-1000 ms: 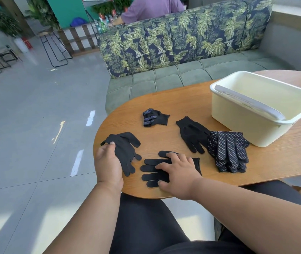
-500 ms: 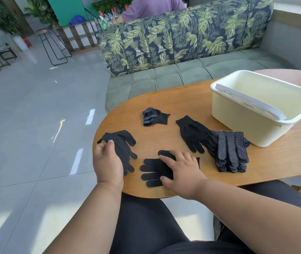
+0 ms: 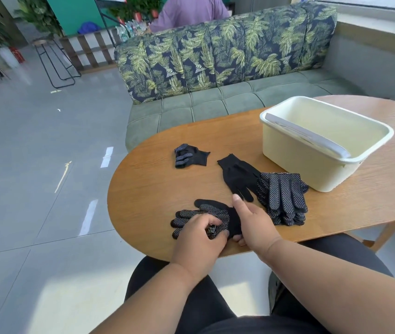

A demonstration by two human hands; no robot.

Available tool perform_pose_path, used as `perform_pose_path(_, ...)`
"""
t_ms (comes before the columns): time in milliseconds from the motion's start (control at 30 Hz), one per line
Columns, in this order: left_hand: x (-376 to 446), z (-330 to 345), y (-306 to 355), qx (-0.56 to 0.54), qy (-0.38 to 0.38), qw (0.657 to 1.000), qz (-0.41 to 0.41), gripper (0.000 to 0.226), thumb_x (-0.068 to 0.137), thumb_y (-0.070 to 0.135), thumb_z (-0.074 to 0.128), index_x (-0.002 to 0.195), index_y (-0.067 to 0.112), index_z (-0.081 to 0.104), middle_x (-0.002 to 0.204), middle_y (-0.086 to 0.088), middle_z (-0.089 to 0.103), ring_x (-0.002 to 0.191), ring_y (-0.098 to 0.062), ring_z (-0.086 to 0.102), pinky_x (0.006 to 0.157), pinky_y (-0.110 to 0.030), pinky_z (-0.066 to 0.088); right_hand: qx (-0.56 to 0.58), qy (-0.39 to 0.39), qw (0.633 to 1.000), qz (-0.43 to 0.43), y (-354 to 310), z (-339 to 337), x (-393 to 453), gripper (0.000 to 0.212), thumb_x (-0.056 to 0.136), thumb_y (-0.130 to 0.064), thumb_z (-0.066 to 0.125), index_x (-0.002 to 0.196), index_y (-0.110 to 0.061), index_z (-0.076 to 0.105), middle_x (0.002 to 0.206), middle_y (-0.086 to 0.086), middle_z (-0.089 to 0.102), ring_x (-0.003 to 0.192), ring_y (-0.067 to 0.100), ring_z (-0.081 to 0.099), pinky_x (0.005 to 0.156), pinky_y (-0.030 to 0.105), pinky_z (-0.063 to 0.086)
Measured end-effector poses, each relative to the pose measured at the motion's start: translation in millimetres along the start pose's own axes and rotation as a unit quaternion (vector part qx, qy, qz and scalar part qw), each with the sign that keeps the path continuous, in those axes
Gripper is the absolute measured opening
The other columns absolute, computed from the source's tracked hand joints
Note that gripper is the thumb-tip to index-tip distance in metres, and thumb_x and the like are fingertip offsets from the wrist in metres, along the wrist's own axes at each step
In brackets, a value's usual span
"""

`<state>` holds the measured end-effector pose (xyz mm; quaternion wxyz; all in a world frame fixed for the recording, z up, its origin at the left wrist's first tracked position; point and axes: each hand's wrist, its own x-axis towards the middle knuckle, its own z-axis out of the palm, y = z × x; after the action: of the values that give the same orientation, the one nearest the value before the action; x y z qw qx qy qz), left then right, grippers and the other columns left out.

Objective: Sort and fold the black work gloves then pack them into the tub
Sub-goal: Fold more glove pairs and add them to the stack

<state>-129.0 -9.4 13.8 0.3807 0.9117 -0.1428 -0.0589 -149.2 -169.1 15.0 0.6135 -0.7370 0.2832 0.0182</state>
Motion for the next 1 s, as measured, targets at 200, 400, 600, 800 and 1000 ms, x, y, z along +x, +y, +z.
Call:
perform_pose_path(200, 5, -27, -28, 0.017, 0.041, 0.999, -0.027, 0.016, 0.09, 0.04, 0.072, 0.106, 0.039, 0.067, 0.111, 0.024, 0.062, 0.111, -0.002, 0.057, 0.098, -0.027, 0.048, -0.095, 0.005, 0.995, -0.032, 5, -1, 9, 0.016, 0.098, -0.022, 0.052, 0.097, -0.025, 0.067, 0.085, 0.002, 0.074, 0.073, 0.023, 0.074, 0.072, 0.046, 0.065)
perform_pose_path(400, 4, -42, -64, 0.071, 0.052, 0.995, -0.055, 0.019, 0.093, 0.045, 0.068, 0.108, 0.035, 0.07, 0.108, 0.023, 0.056, 0.108, -0.006, 0.057, 0.096, -0.03, 0.051, -0.099, 0.005, 0.99, -0.096, 8, -1, 14, 0.023, 0.102, -0.03, 0.052, 0.117, -0.035, 0.067, 0.104, -0.011, 0.07, 0.098, 0.018, 0.069, 0.087, 0.043, 0.062)
perform_pose_path(600, 6, -43, -70, 0.09, 0.083, 0.988, -0.096, 0.017, 0.097, 0.048, 0.065, 0.09, 0.033, 0.071, 0.098, 0.017, 0.057, 0.092, -0.006, 0.058, 0.078, -0.025, 0.048, -0.132, -0.002, 0.979, -0.156, -1, -1, 13, 0.016, 0.106, -0.028, 0.052, 0.11, -0.032, 0.066, 0.101, -0.014, 0.07, 0.098, 0.01, 0.065, 0.092, 0.033, 0.057)
perform_pose_path(800, 4, -44, -71, 0.092, 0.084, 0.989, -0.083, 0.012, 0.098, 0.04, 0.067, 0.09, 0.032, 0.073, 0.096, 0.018, 0.057, 0.089, -0.004, 0.058, 0.073, -0.019, 0.043, -0.121, 0.002, 0.985, -0.124, 3, 1, 17, 0.02, 0.106, -0.025, 0.052, 0.12, -0.031, 0.065, 0.108, -0.012, 0.069, 0.102, 0.011, 0.064, 0.096, 0.032, 0.057)
perform_pose_path(1000, 4, -44, -74, 0.118, 0.079, 0.988, -0.068, 0.016, 0.103, 0.037, 0.06, 0.094, 0.03, 0.071, 0.098, 0.015, 0.058, 0.089, -0.007, 0.056, 0.077, -0.024, 0.045, -0.103, 0.012, 0.989, -0.105, 4, 1, 16, 0.033, 0.103, -0.018, 0.056, 0.131, -0.036, 0.058, 0.121, -0.007, 0.065, 0.099, 0.007, 0.063, 0.071, 0.011, 0.05)
